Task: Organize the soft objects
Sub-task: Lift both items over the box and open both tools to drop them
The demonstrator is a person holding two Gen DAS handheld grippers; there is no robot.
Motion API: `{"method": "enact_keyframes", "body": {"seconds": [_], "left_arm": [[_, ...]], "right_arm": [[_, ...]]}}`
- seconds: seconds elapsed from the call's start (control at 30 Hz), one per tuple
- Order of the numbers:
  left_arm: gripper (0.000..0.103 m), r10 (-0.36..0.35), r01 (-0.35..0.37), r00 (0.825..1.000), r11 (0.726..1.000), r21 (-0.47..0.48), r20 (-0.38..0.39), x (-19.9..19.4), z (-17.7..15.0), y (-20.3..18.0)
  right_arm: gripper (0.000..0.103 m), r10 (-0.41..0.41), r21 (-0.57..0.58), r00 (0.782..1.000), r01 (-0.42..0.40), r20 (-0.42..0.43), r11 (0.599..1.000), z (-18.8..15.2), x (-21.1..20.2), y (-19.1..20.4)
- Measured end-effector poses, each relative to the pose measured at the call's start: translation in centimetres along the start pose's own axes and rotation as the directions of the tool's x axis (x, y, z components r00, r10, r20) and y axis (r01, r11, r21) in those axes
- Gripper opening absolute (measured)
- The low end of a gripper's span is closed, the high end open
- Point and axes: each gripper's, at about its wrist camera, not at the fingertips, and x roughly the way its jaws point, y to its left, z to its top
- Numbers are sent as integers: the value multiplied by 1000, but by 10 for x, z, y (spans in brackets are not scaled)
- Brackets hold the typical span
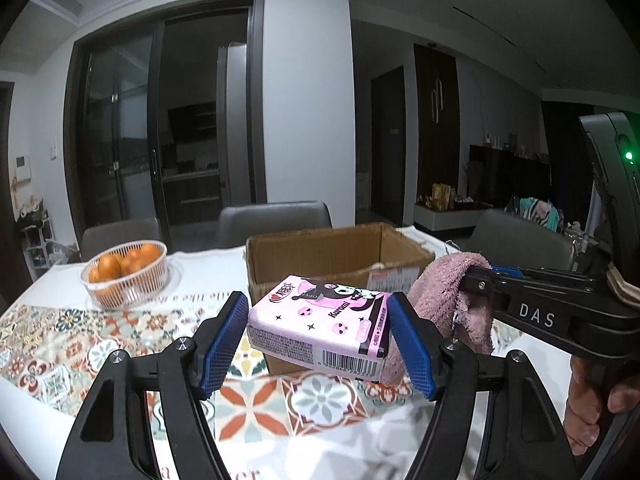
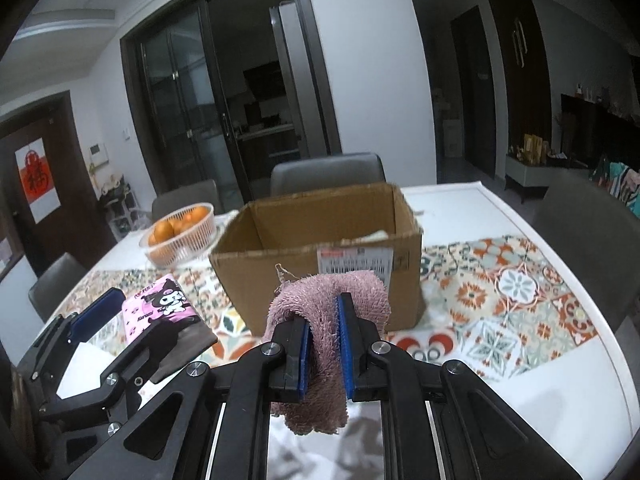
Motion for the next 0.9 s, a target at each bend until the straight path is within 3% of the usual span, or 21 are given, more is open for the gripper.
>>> {"method": "enact_keyframes", "body": {"seconds": [0.67,0.87,0.9], "left_arm": [[69,15,-17,994,1000,21,110,23,57,13],[65,9,-12,993,1000,21,118,40,67,18],[53,6,-8,993,1000,15,118,45,69,20]], "right_arm": [[14,12,-18,991,-10,132,1000,63,7,5],[14,15,-26,989,-11,148,1000,78,19,7],[14,16,-25,989,-12,150,1000,80,20,6]]}}
